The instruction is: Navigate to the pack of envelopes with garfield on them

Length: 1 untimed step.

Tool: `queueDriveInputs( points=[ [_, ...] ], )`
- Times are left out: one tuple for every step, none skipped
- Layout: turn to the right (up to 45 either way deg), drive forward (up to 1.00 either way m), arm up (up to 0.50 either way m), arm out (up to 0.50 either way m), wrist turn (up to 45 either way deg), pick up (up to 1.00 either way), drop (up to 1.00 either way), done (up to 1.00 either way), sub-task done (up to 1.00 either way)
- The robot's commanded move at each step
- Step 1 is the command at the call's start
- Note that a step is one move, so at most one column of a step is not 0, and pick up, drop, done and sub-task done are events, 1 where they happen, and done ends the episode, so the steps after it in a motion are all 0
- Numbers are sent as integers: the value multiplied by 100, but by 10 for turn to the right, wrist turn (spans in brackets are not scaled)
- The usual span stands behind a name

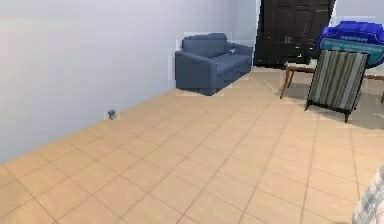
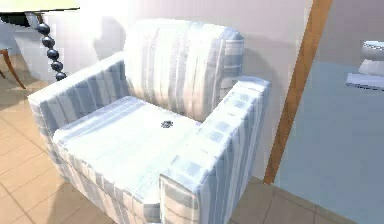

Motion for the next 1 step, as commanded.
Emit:
queueDriveInputs(
  points=[
    [150,0,0,0,0,0,0,0,0]
  ],
)
